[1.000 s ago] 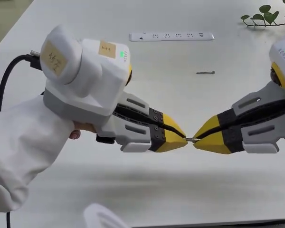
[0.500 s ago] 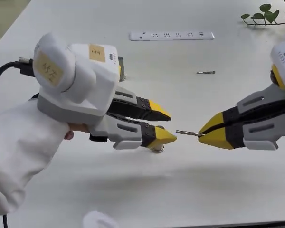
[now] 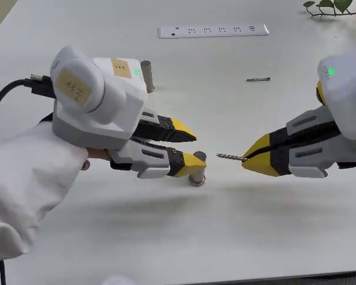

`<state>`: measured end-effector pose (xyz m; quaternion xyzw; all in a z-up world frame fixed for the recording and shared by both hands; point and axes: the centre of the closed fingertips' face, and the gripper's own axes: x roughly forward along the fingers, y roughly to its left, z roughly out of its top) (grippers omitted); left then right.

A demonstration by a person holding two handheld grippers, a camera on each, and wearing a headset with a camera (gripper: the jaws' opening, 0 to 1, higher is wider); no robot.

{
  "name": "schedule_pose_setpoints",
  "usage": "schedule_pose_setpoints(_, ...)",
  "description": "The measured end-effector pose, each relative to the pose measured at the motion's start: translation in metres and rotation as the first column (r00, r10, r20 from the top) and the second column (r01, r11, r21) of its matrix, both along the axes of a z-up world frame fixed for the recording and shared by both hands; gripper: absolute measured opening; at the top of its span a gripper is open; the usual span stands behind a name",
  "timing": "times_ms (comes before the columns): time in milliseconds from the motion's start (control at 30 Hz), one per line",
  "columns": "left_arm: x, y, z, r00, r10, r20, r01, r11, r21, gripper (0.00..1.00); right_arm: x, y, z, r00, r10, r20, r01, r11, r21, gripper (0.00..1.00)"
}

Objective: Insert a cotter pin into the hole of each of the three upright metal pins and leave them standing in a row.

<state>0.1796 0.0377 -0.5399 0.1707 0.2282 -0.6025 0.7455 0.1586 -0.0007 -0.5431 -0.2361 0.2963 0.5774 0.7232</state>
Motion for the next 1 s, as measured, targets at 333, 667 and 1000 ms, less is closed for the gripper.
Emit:
schedule_pose_setpoints(333,-0.001,0.000,-0.012,1.000,-0.007,-0.026,0.008,1.000,0.016,0.14,0.007,0.001,-0.011,1.000,0.019,-0.005,-0.019,1.000,-0.017,0.00)
schedule_pose_setpoints(667,-0.004,-0.001,-0.014,0.999,-0.039,-0.009,0.039,0.999,0.018,0.10,0.010,0.003,-0.015,0.999,0.048,-0.006,-0.048,0.998,-0.032,0.00)
schedule_pose_setpoints(1000,-0.004,-0.002,-0.014,0.998,-0.068,0.000,0.068,0.997,0.020,0.10,0.010,0.010,-0.019,0.996,0.089,0.002,-0.089,0.995,-0.046,0.00)
